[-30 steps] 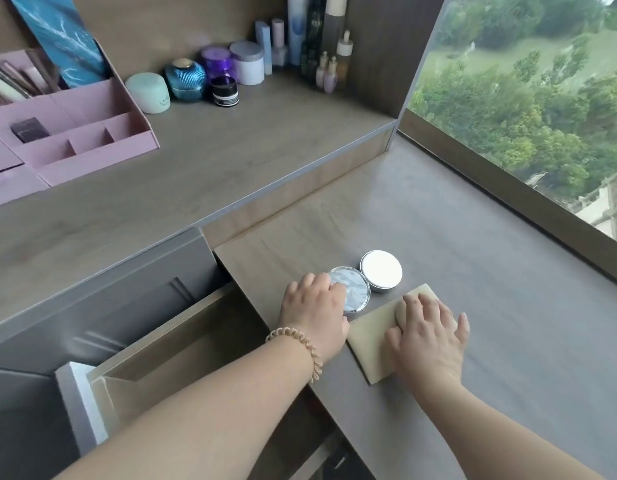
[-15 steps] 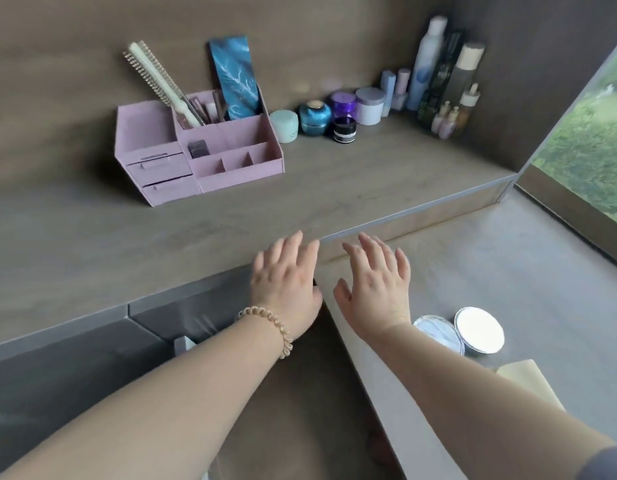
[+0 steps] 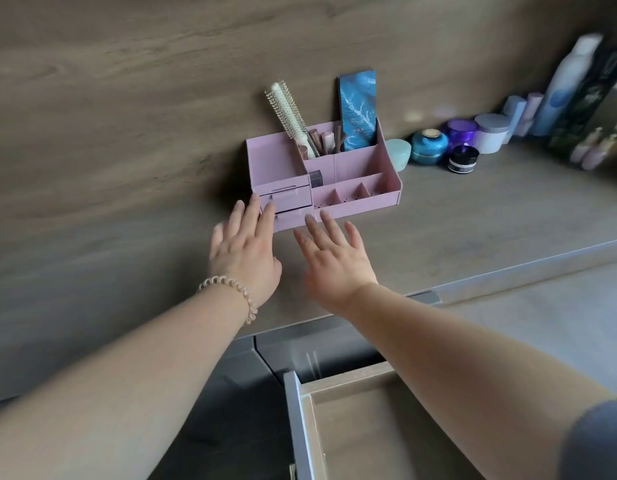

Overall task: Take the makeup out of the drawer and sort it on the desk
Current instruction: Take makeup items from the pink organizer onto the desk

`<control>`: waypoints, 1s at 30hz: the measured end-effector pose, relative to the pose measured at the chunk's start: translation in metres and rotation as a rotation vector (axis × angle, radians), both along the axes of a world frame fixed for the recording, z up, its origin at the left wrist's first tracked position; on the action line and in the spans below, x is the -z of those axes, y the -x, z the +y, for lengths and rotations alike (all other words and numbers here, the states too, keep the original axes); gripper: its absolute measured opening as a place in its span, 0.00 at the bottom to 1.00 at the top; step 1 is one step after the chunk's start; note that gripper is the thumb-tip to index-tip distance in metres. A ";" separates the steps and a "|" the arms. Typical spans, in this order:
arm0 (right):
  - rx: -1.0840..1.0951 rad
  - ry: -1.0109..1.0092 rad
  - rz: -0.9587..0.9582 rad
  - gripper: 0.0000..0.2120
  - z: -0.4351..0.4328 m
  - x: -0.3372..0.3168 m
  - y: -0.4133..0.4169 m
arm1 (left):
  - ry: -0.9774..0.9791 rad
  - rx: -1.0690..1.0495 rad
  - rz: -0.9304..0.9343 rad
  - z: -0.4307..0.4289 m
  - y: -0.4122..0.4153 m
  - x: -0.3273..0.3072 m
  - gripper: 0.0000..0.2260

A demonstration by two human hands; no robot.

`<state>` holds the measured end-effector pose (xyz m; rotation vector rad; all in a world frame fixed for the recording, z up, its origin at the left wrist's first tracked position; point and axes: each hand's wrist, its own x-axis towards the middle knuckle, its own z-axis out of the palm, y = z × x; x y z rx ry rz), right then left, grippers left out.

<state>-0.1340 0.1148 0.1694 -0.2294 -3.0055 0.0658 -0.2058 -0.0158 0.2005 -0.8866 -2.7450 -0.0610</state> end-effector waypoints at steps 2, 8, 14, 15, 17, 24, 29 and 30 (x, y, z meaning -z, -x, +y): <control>-0.018 -0.032 -0.046 0.30 -0.004 0.003 0.014 | 0.002 -0.003 0.005 -0.001 0.016 -0.001 0.36; 0.018 -0.043 -0.073 0.33 -0.010 0.009 0.052 | -0.001 0.001 0.030 0.007 0.060 -0.001 0.35; 0.069 -0.044 0.006 0.32 -0.012 0.013 0.075 | -0.064 0.022 0.044 0.006 0.069 0.012 0.35; 0.082 -0.049 0.031 0.31 -0.012 0.013 0.078 | -0.065 0.020 0.046 0.005 0.070 0.013 0.35; 0.092 -0.056 0.090 0.26 -0.012 0.011 0.085 | -0.060 0.019 0.039 0.005 0.071 0.016 0.35; 0.117 -0.044 0.160 0.15 -0.013 0.006 0.101 | -0.062 0.016 0.005 0.002 0.077 0.022 0.35; 0.121 -0.088 0.221 0.13 -0.010 0.013 0.088 | -0.050 0.034 0.017 0.001 0.080 0.021 0.35; 0.129 -0.077 0.244 0.16 -0.011 0.017 0.082 | -0.051 0.039 0.027 0.000 0.080 0.020 0.34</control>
